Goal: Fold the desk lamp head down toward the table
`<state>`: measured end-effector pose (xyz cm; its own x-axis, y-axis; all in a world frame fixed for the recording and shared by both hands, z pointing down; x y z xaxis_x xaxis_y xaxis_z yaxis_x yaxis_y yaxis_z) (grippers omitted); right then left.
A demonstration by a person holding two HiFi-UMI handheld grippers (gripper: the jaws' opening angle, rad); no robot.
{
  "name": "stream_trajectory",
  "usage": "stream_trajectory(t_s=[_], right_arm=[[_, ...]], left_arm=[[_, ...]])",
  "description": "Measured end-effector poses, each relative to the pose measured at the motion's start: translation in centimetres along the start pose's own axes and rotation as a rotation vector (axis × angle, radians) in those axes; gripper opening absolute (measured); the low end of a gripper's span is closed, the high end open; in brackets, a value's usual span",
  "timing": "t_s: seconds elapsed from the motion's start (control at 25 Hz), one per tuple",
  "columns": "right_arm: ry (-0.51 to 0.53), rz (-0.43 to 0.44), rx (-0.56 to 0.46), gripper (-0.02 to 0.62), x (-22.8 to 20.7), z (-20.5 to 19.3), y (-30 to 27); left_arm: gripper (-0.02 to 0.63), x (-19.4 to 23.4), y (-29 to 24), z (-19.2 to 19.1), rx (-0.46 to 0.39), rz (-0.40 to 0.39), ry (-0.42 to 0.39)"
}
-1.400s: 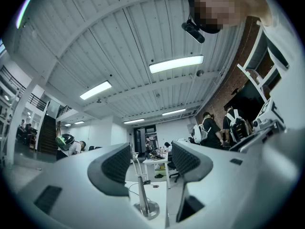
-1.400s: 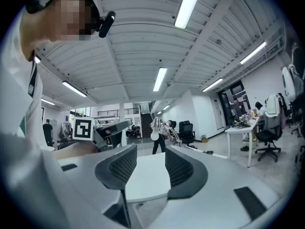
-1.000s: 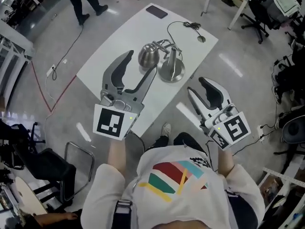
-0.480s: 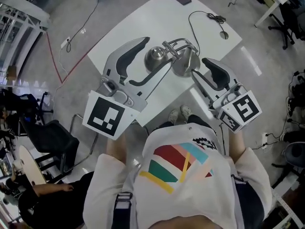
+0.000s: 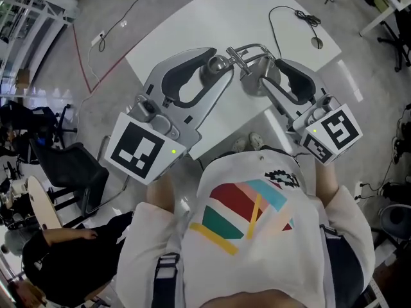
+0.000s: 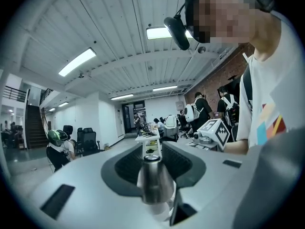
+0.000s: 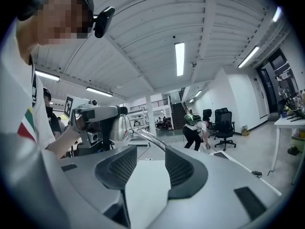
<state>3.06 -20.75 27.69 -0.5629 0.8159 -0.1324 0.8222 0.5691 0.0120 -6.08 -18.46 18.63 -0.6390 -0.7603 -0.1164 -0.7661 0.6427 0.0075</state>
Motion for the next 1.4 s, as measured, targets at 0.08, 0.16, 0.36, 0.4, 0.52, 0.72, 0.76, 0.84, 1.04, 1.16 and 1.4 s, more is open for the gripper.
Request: stream_trajectory(t_s=[0.08,0.16,0.36,0.4,0.52,0.72,0.76,0.84,1.04,1.16,1.4], right_arm=[[0.019,0.012,0.014,0.190,0.0,-0.1,-0.3],[0.045,0.022,0.028,0.190,0.2,-0.3,-0.6],[0.063,0.022,0.067,0.190,0.9,-0.9,-1.3],[0.076,0.016,0.086,0.190,0.7,-1.2,-1.6],[0.140,-0.004,0.166,0.190,0.0,-2.4,-2.2],[0.138,0.002,0.186,0.190,-0.6,-2.8,-2.5],[0.131,-0.002,0.187,0.190,-0.5,-3.0,-2.4],[0.127,-0.012,0.197,0.190,-0.2,-3.7,-2.1],[0.120,-0.034,0.232,0.190,0.4,-5.0,-1.9],[0.109,-0.064,0.258,0.190,0.4,-5.7,-1.4],[0.069,-0.135,0.280,0.190,-0.7,-7.2,-0.3]], left_arm=[[0.173,-0.1,0.4,-0.1,0.008,-0.001,0.006],[0.172,-0.2,1.3,-0.4,0.032,-0.005,0.003],[0.167,-0.4,3.8,-1.5,0.090,-0.017,-0.016],[0.164,-0.4,3.8,-2.3,0.122,-0.020,-0.039],[0.140,-0.1,3.9,-4.4,0.134,-0.002,0.020],[0.140,0.0,4.7,-8.4,0.267,-0.012,0.000],[0.138,-0.2,5.2,-9.8,0.311,-0.018,-0.005],[0.133,-0.6,6.1,-12.6,0.379,-0.001,0.013],[0.123,-0.2,7.0,-18.5,0.423,0.025,0.150],[0.118,-0.2,6.4,-21.2,0.455,-0.009,0.184],[0.117,-0.1,5.1,-24.5,0.523,-0.064,0.226]])
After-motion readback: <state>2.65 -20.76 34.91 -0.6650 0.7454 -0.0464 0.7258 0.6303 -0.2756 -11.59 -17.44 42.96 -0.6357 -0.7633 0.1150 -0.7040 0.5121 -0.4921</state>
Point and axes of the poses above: the fingertips, and each gripper's own axes: y backward along the fingers, x to its left, z out of its top, the point moved 2 cm from there along y, backward along the fingers, and after that the axes turned 5 degrees about -x, right-handed, at the moved point
